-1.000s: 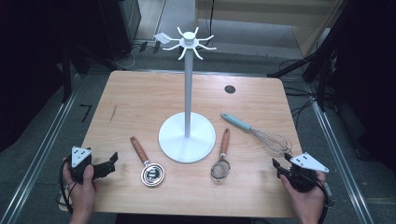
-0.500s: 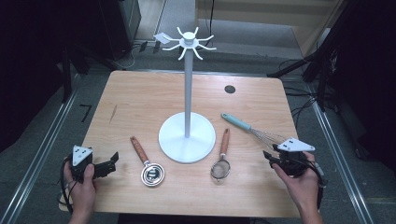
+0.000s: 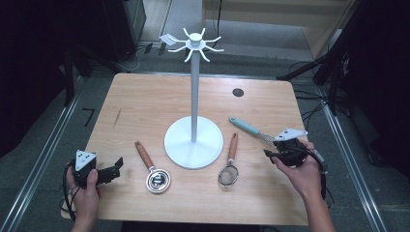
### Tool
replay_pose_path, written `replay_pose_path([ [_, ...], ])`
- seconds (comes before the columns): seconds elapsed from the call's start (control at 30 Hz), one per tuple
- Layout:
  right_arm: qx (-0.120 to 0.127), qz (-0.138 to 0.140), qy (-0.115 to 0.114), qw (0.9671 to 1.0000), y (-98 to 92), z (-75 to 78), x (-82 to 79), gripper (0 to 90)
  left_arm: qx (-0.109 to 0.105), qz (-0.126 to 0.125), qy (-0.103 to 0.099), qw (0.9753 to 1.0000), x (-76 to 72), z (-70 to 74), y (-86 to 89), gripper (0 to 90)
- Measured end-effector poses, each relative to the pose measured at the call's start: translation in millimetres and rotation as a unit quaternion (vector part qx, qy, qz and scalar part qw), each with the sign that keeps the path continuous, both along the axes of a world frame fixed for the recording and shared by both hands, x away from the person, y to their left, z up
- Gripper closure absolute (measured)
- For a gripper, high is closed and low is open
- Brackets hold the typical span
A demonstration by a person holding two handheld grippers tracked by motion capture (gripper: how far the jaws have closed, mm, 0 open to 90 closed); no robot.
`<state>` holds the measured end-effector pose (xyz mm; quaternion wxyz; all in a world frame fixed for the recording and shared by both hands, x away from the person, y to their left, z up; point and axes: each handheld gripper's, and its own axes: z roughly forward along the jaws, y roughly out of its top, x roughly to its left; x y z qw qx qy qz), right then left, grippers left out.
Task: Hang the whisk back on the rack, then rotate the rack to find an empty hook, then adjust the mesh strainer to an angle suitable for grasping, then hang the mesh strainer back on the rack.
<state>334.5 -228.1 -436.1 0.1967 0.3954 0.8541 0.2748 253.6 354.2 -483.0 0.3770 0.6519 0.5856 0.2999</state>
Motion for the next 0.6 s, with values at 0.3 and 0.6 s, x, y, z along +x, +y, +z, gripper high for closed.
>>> replay_pose_path([
  [0.3, -0.037, 0.025, 0.005, 0.9990, 5.1, 6.0, 27.6, 46.6, -0.003, -0.006, -0.003, 1.0000, -1.1, -0.1, -0.4, 0.0],
  [0.6, -0.045, 0.033, 0.039, 0.9976, 3.8, 4.2, 50.3, 52.4, -0.001, -0.008, -0.003, 1.0000, -0.9, 0.0, -0.5, 0.0],
])
